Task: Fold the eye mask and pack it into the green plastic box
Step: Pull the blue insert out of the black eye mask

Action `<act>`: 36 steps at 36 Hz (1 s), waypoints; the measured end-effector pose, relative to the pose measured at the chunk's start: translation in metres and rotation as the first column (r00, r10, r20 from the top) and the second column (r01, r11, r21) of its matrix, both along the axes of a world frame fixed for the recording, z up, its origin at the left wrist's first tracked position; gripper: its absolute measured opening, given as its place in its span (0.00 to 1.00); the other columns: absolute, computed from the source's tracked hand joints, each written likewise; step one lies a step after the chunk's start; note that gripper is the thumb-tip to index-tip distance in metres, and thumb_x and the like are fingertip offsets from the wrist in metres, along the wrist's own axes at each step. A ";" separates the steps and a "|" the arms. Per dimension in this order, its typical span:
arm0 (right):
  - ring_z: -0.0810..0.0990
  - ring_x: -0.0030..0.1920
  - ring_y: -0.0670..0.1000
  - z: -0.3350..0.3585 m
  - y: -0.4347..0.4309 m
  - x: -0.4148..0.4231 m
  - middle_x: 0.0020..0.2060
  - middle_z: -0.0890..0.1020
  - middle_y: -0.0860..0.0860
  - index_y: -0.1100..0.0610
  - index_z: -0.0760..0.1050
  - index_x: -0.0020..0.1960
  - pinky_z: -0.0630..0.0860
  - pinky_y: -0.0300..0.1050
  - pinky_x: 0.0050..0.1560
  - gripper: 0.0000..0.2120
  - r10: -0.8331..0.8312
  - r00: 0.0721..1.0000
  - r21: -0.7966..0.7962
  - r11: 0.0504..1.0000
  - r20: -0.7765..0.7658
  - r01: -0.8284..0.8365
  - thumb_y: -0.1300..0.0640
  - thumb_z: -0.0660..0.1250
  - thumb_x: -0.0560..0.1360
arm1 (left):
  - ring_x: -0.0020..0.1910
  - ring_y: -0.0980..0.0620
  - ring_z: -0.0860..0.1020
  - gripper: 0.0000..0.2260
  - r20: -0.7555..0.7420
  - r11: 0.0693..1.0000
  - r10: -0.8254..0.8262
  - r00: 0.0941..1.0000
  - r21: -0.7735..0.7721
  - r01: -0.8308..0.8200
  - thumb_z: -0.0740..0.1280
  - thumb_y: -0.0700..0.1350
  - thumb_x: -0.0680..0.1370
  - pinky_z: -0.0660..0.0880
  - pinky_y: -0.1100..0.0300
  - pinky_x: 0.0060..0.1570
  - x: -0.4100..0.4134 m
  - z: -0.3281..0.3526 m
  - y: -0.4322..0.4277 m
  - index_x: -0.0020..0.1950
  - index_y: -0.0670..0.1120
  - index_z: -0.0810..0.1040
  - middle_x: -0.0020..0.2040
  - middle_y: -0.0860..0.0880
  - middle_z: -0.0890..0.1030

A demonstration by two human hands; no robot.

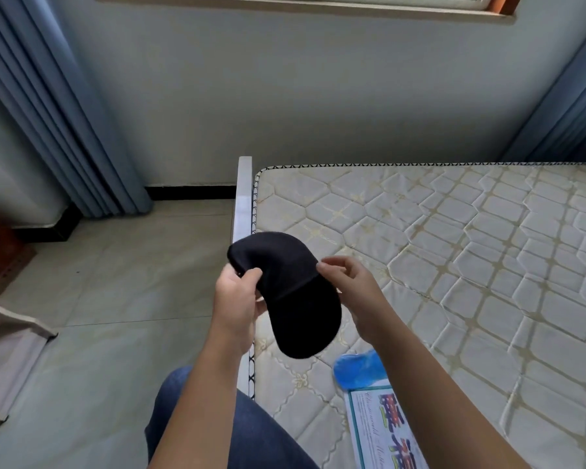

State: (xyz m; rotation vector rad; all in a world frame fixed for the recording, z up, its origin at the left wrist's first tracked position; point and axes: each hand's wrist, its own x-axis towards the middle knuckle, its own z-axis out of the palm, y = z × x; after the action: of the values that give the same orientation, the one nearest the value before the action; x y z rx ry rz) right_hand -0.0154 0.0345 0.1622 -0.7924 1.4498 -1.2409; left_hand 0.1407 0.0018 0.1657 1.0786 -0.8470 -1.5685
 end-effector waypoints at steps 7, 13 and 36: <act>0.82 0.48 0.52 0.000 0.006 0.002 0.47 0.83 0.54 0.58 0.76 0.53 0.78 0.39 0.42 0.10 0.083 0.988 -0.018 0.997 0.127 -0.081 0.59 0.68 0.73 | 0.48 0.47 0.81 0.12 -0.110 0.983 -0.165 0.980 0.063 0.172 0.58 0.35 0.78 0.79 0.56 0.44 -0.007 -0.003 0.010 0.60 0.42 0.74 0.52 0.43 0.82; 0.82 0.46 0.52 -0.002 0.009 0.002 0.45 0.83 0.53 0.58 0.76 0.51 0.78 0.41 0.42 0.08 0.042 0.981 -0.050 0.998 0.192 -0.033 0.63 0.67 0.73 | 0.46 0.49 0.84 0.14 -0.115 0.947 -0.312 0.943 0.043 0.319 0.61 0.32 0.76 0.80 0.60 0.40 -0.007 -0.013 0.017 0.57 0.47 0.75 0.47 0.47 0.85; 0.77 0.36 0.48 -0.053 0.011 -0.027 0.32 0.81 0.49 0.56 0.76 0.45 0.73 0.41 0.41 0.04 -0.171 0.940 0.112 0.983 0.294 0.144 0.63 0.63 0.75 | 0.47 0.49 0.83 0.15 -0.094 0.919 -0.355 0.930 0.147 0.365 0.59 0.31 0.77 0.80 0.57 0.43 -0.015 -0.033 0.020 0.60 0.44 0.74 0.52 0.45 0.83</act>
State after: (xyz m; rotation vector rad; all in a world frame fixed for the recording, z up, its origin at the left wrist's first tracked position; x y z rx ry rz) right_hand -0.0422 0.0453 0.1097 -0.4086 1.3241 -1.3431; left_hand 0.1259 0.0218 0.1332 1.0171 -0.9232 -2.0004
